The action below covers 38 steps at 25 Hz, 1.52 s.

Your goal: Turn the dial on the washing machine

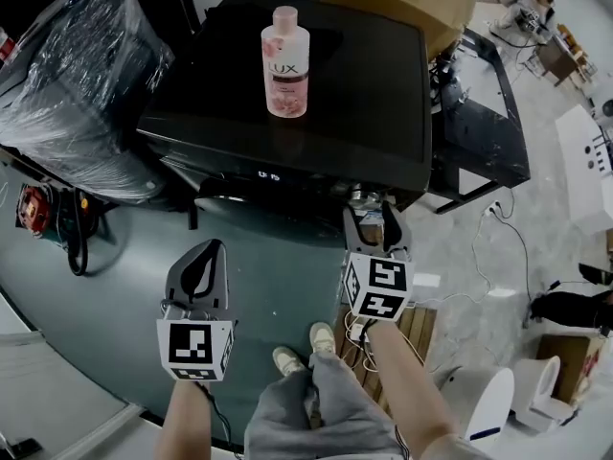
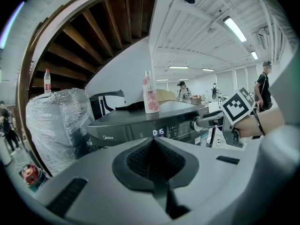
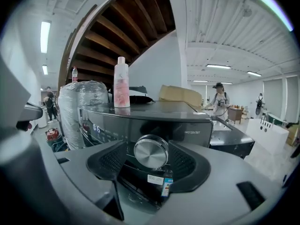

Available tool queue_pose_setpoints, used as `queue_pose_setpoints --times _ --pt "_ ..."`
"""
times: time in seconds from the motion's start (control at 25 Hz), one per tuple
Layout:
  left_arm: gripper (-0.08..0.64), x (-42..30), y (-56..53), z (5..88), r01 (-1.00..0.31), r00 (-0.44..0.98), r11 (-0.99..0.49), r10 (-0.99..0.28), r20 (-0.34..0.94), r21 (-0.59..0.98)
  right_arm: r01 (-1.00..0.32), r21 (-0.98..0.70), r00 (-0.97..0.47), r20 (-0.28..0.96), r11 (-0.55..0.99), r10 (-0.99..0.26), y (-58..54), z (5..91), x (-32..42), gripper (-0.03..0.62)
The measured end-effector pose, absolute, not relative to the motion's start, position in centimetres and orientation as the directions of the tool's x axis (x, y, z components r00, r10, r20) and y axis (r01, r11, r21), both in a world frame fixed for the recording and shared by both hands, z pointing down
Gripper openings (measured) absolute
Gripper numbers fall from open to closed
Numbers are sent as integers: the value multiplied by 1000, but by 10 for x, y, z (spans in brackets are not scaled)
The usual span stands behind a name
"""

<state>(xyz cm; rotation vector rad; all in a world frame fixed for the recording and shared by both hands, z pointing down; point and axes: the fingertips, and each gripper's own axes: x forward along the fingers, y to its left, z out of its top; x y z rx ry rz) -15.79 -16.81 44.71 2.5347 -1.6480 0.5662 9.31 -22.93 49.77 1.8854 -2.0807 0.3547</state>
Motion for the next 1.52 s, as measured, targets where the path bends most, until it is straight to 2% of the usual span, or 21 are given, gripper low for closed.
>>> queue_pose_setpoints --times 0.36,0.6,0.72,0.92,1.12,1.4,1.52 --pt "20 -152 -188 481 -896 360 -429 -855 374 -117 -1000 28 17 358 -8 -933 -239 514 96 307" --pt "20 -153 -190 493 -895 359 -432 -848 390 -115 -990 127 100 348 -58 -932 -245 513 95 314" --pt "20 -153 -189 498 -896 357 -431 -845 397 -111 -970 229 156 351 -77 -923 -245 512 96 314" --pt "20 -151 -186 503 -895 358 -433 -840 407 -106 -875 483 223 373 -16 -901 -244 520 93 321" --pt "20 -149 -185 507 -895 358 -433 -837 414 -102 -731 681 272 329 28 -905 -243 523 95 324" --pt "20 -147 -183 517 -901 359 -427 -831 425 -73 -548 834 262 242 62 -934 -246 517 83 325" --pt "20 -144 -182 521 -901 363 -428 -826 431 -62 -511 856 252 230 73 -940 -246 517 78 325"
